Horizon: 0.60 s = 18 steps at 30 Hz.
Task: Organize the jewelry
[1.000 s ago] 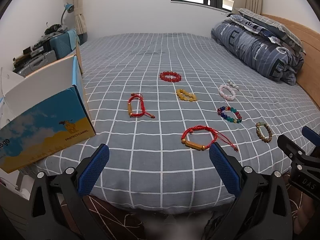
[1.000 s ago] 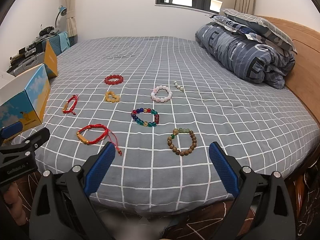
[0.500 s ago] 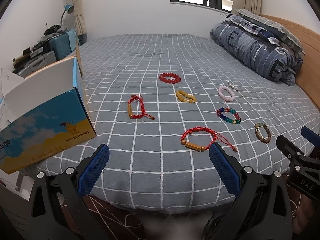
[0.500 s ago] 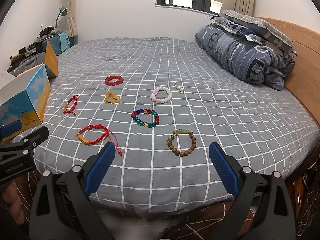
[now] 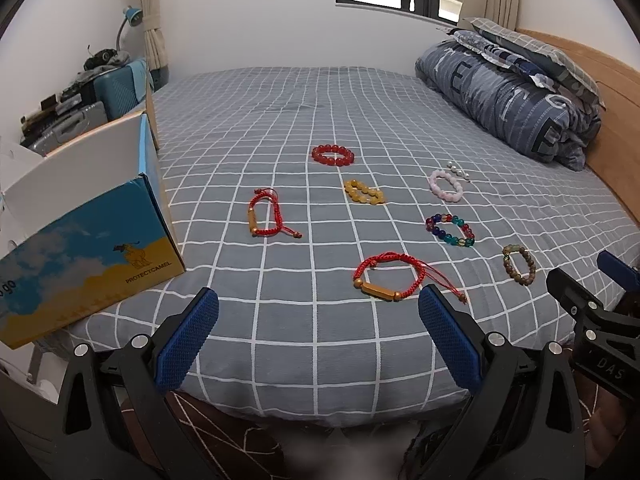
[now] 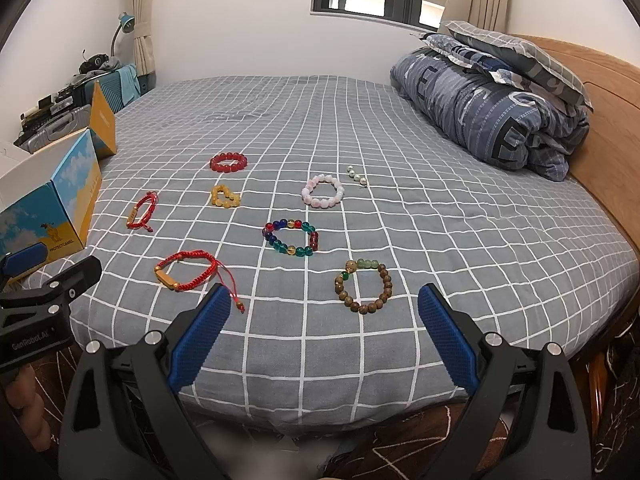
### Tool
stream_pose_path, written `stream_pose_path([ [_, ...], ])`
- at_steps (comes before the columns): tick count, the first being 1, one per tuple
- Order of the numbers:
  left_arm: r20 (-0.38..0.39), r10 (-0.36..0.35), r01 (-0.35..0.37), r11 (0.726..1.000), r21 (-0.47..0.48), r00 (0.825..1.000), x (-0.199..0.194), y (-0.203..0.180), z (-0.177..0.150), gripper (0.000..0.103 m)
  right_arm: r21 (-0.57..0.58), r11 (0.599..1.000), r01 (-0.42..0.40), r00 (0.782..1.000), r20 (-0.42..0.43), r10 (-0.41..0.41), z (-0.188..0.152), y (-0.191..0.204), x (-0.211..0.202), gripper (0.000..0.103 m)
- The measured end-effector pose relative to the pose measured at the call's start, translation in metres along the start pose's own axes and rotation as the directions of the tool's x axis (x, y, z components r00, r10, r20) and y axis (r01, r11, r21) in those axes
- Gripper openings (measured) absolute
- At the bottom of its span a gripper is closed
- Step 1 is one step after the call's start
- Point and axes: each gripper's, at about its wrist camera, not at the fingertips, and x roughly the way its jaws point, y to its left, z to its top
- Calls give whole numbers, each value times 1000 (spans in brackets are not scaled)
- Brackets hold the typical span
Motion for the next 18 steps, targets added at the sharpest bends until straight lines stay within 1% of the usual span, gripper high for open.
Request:
stream_pose_path([
  [13,0,-15,15,1000,14,1000,-2,-3,2,97,4,1000,-8,1000,8,8,2,-1,-2,91],
  [18,20,-19,19,1000,23,1000,-7,-2,14,97,14,1000,-15,1000,17,15,11,-5,-6,91],
])
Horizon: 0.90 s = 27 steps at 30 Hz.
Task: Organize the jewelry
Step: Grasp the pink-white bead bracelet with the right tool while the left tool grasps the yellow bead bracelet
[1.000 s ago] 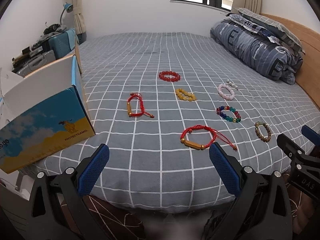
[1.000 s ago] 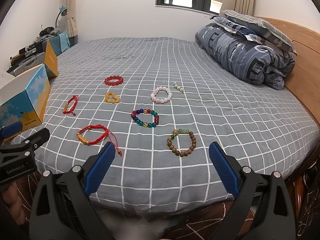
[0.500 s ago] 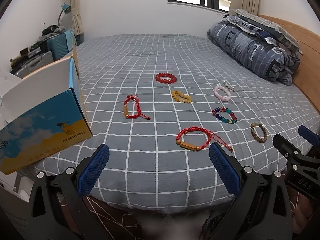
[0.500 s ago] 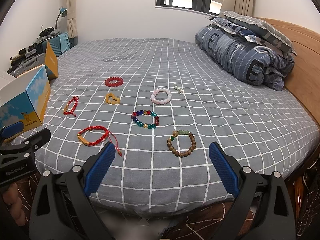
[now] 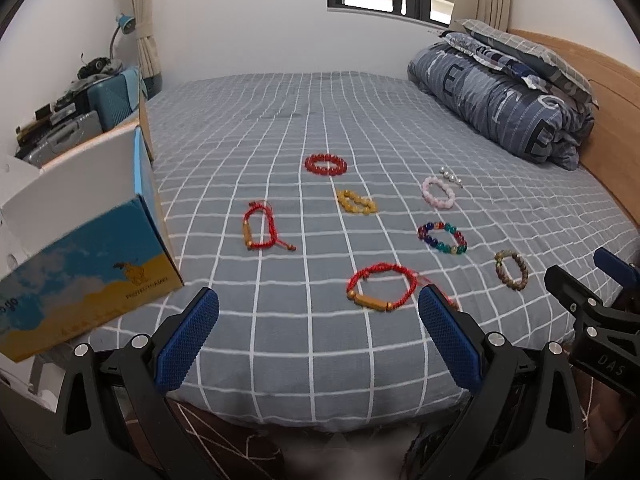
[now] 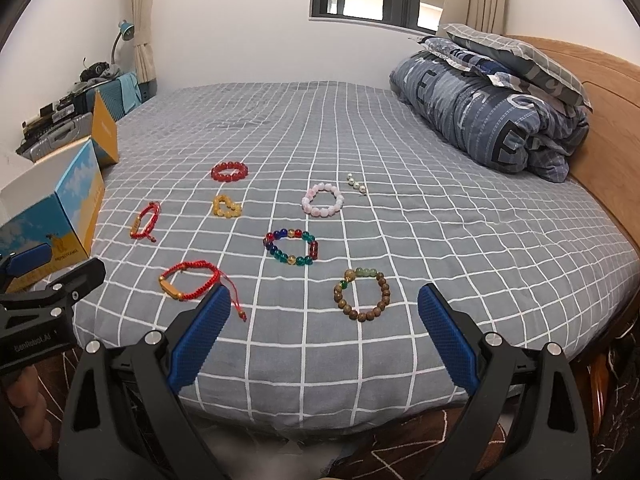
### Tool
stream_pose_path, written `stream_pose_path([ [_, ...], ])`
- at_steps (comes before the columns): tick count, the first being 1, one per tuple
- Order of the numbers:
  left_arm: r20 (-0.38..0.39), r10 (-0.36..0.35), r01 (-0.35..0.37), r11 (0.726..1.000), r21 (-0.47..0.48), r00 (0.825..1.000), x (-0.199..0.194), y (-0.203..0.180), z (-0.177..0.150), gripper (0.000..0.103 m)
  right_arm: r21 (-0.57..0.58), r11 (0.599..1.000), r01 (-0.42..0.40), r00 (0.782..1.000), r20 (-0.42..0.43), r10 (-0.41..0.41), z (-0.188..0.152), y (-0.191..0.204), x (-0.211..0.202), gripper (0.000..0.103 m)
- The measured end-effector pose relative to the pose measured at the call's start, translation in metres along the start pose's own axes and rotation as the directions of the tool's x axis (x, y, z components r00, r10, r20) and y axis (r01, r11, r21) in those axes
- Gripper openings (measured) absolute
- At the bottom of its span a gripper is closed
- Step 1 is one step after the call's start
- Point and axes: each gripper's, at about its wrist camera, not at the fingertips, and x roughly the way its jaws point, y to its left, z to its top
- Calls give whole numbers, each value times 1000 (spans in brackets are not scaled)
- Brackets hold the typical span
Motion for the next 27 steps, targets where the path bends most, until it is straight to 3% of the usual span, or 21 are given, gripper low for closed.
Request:
stream_pose_path([
  [7,20,-21,20,1000,23,1000,8,-4,38,97,-3,1000,7,999,45,-7,41,-5,-5,91],
  [11,-2,-101,101,995,15,995,18,-14,67,97,24,1000,-2,999,37,1,73,-9,12,91],
  [15,-1,-96,96,995,32,995,31,-26,96,97,30,999,19,999,32,-20,108,-10,38,91],
  [23,-62,-61,64,997,42,996,93,-37,144,97,86,995,42,997,-64,-36,166,-17,116,91],
  [27,-133,-56,60,998,28,990,138,-41,157,97,123,991,53,990,-136,-36,171,-21,157,91],
])
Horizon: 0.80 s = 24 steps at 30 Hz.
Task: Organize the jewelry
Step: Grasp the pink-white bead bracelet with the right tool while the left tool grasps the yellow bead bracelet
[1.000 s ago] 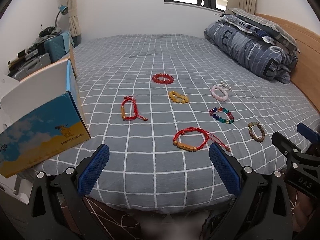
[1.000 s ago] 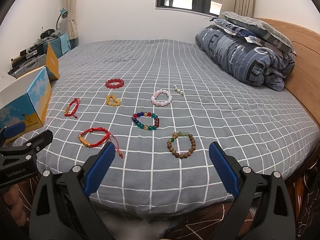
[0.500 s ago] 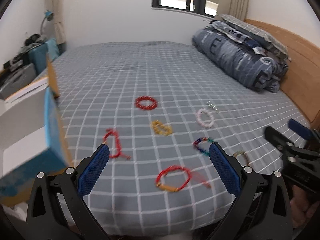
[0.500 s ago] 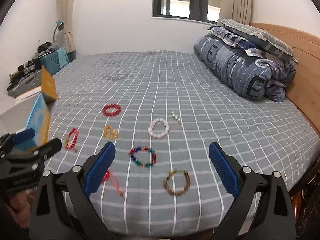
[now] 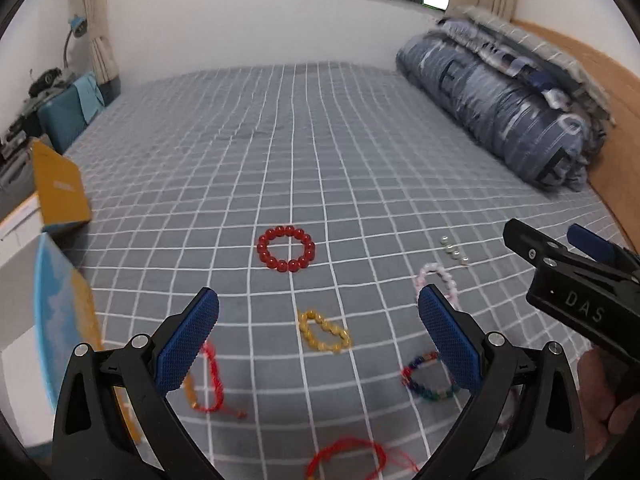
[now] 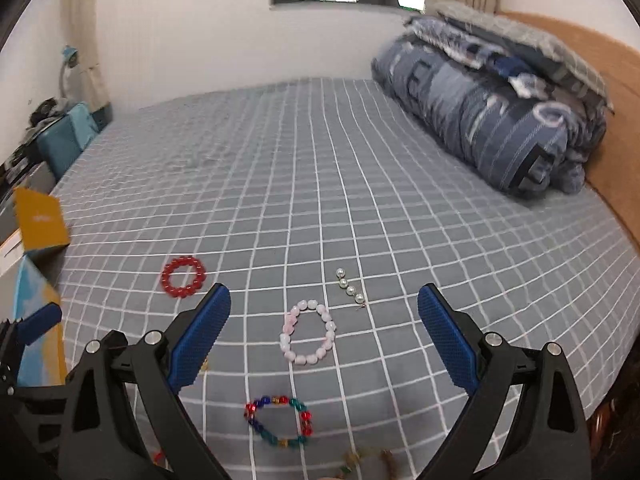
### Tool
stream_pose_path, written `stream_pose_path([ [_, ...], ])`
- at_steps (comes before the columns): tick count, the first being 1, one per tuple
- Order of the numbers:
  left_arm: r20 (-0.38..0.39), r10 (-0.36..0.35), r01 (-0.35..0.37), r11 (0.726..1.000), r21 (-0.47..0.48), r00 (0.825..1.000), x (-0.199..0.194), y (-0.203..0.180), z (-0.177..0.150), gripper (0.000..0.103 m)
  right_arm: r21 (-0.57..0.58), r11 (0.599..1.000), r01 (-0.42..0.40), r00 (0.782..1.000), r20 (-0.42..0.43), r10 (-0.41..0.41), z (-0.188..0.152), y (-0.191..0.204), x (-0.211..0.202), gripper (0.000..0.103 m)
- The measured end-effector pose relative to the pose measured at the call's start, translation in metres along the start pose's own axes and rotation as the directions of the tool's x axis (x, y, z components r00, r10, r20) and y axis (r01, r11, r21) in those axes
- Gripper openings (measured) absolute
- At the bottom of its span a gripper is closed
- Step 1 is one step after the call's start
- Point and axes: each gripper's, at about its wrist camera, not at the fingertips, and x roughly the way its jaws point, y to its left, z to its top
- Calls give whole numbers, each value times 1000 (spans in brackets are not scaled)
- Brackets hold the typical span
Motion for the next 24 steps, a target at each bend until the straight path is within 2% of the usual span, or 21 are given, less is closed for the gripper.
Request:
stream_pose_path([
  [6,-106,13,-13,1000,8,994,58,-2,-10,97,-17,1000,24,995,-99,-25,-19,-3,59,91],
  [12,-220,17,-20,1000,-11,975,110,4,-26,97,-18,1000,-21,980,-197,17,-36,-9,100,91],
  [19,-253,47,-48,999,1,966,130,6,-34,97,2,999,-49,964,-263,48,-47,-14,120,90],
  [22,-262,57,-54,998,22,963,135,5,-41,97,5,997,-76,941,-330,73,-54,-12,133,79],
  [24,-261,58,-53,998,28,964,134,7,-43,97,-9,998,-59,941,-335,52,-56,-10,137,74],
])
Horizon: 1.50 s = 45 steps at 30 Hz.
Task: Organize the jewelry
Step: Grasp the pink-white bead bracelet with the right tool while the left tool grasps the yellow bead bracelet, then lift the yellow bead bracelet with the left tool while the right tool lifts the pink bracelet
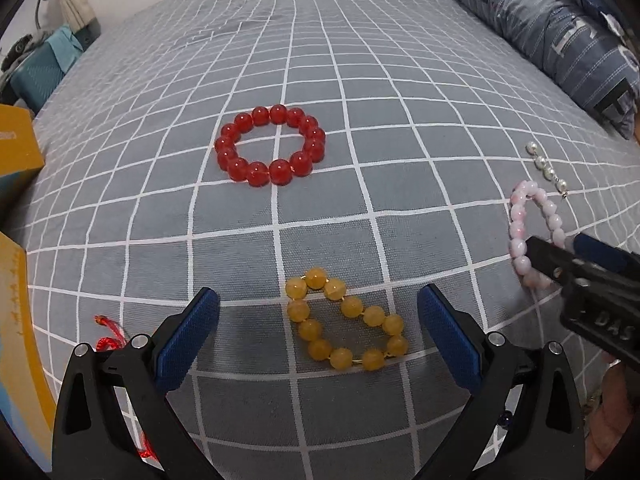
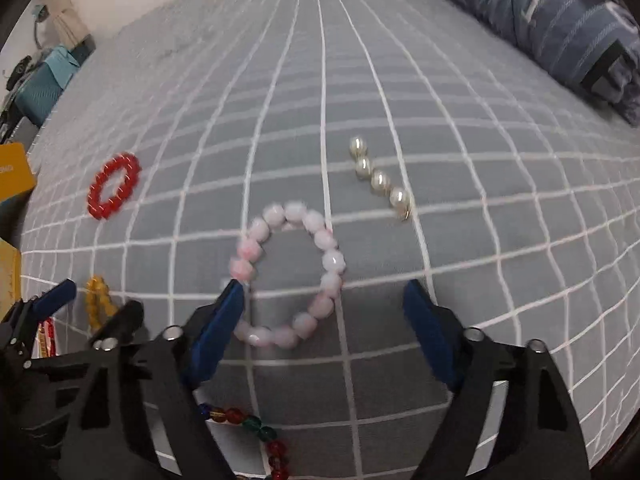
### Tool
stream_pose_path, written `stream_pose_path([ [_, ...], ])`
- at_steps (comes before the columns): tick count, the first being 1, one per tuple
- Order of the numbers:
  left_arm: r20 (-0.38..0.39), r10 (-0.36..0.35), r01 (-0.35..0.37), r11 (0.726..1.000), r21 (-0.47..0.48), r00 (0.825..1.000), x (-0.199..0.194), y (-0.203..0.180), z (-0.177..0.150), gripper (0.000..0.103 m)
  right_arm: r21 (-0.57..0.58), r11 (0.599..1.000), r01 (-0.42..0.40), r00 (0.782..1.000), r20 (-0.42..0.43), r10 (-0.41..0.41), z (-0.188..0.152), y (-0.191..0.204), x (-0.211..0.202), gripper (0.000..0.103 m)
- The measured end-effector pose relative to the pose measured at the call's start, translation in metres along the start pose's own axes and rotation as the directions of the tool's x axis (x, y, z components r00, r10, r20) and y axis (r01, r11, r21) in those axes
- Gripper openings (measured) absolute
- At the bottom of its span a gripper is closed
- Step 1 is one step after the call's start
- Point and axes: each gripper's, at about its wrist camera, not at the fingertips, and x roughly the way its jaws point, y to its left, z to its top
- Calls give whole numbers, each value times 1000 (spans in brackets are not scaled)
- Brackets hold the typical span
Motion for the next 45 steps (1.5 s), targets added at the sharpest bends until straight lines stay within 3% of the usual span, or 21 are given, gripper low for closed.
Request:
stream_pose_path([
  [4,-11,-12,12,1000,15,1000,-1,-3,0,97,-16,1000,14,1000,6,-14,-2,4,-2,67],
  [7,-23,-22,22,1000,2,1000,0,-2,0,97,-9,1000,15,1000,8,-15,-3,4,-2,57],
  [10,-28,-35,35,999,-7,999,2,0,1,91,14,1000,4,1000,13,-4,-6,1,-5,32],
  [11,-29,-40,39,999,-4,999,3,0,2,88,14,1000,-5,1000,10,5,-7,1,-6,18],
  [12,-26,-36,36,999,1,999,2,-1,1,86,16,1000,-9,1000,10,9,-4,-2,-5,12],
  [22,-3,-67,67,997,-29,998,-13,2,-7,19,7,1000,4,999,39,-4,-10,-3,-13,11],
  [25,11,-103,103,994,-48,995,-17,7,-5,16,12,1000,-19,998,60,18,-10,-5,-18,11],
  [30,49,-102,103,994,-32,994,-26,6,-4,13,8,1000,-30,994,107,29,-12,-8,-32,11],
  [34,84,-144,147,989,-27,986,-34,4,-5,12,1,1000,-2,986,165,2,-13,-7,-42,11],
  [45,159,-165,168,986,-11,974,-58,2,-6,11,-38,999,31,956,293,-18,-15,3,-68,11],
])
